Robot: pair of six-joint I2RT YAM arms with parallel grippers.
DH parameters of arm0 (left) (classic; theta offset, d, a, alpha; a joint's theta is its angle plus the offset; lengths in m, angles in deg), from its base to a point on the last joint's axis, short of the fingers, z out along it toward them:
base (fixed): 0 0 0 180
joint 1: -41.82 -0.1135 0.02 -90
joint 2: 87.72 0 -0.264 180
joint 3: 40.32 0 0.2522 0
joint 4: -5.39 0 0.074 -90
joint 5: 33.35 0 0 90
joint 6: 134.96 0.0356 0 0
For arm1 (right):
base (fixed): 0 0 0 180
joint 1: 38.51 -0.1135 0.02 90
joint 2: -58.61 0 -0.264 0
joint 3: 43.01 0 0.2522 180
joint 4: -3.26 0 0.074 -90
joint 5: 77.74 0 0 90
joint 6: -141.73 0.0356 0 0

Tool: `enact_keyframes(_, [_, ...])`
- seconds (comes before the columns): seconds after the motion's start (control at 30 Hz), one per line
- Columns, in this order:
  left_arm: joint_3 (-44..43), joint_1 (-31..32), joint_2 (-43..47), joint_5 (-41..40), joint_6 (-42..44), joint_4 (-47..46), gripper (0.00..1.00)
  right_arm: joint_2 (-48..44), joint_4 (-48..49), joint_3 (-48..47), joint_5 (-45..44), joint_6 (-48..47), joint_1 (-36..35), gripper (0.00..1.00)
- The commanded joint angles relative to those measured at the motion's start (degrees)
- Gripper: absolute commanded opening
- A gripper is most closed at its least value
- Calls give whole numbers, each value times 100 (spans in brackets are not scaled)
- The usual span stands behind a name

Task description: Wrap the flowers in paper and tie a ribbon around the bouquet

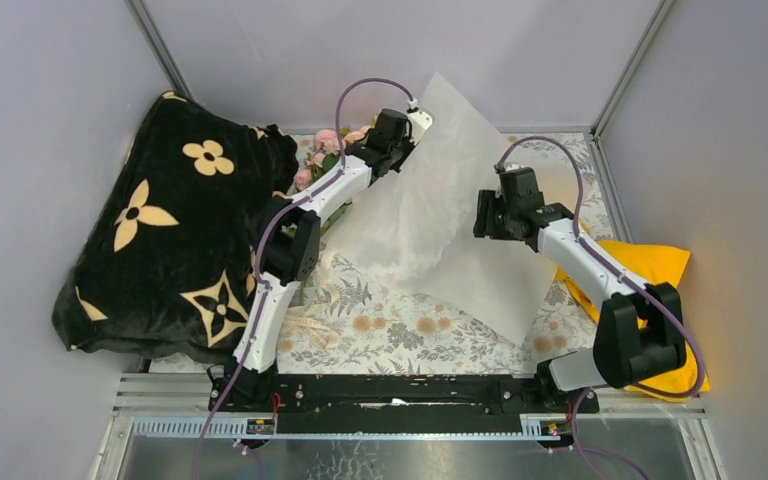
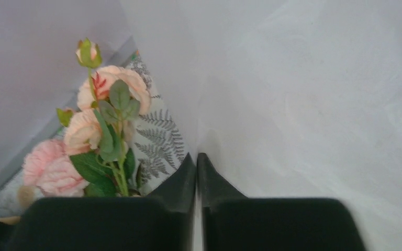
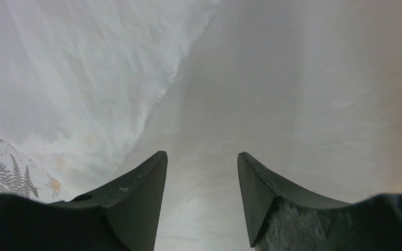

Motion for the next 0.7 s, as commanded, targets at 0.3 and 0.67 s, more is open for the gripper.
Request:
enact_keyframes(0.3, [205, -166, 1392, 96, -84, 771, 93, 996, 857, 311, 532, 470, 19, 55])
enact_keyframes(0.67, [4383, -1396, 3840, 1082, 370, 1816, 54, 462, 849, 297, 610, 273, -420, 54])
